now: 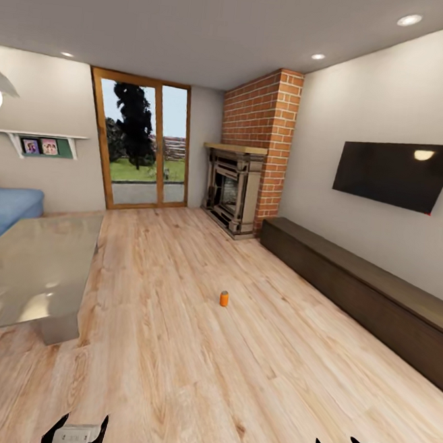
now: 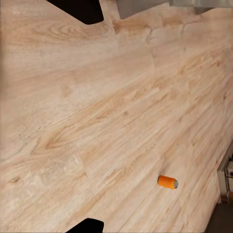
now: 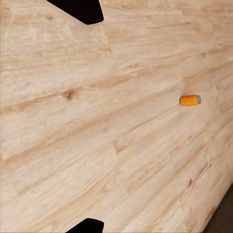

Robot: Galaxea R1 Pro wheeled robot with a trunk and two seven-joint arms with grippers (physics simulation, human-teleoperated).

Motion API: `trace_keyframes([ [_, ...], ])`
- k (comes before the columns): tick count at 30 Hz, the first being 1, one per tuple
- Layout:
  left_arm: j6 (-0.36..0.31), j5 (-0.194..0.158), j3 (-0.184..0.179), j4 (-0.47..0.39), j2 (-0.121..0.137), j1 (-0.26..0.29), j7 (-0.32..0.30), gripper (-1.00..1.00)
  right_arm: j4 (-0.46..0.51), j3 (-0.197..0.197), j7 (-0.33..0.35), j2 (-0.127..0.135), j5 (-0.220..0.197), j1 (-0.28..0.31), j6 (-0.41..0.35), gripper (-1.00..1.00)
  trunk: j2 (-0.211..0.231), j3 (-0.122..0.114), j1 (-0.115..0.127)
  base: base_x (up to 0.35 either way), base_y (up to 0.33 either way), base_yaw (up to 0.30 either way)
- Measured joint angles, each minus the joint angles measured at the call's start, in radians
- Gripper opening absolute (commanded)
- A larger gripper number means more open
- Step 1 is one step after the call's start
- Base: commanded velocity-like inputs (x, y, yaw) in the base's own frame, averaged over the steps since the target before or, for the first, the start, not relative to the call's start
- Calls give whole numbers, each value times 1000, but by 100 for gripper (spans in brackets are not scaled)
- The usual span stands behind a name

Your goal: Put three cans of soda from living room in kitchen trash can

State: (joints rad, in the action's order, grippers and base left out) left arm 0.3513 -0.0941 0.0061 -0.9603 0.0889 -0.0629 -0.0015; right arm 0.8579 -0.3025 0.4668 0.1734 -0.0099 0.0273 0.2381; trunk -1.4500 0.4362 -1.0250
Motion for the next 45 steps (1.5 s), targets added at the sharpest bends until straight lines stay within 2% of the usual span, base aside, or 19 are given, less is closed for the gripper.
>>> trace_keyframes([
  [32,0,4,-2,0,0,0,0,100,1,12,-5,-18,15,0,-14,100,0,29,0,0,0,209],
  [45,0,7,-2,0,0,0,0,100,1,23,-3,-23,16,0,-10,100,0,37,0,0,0,95],
])
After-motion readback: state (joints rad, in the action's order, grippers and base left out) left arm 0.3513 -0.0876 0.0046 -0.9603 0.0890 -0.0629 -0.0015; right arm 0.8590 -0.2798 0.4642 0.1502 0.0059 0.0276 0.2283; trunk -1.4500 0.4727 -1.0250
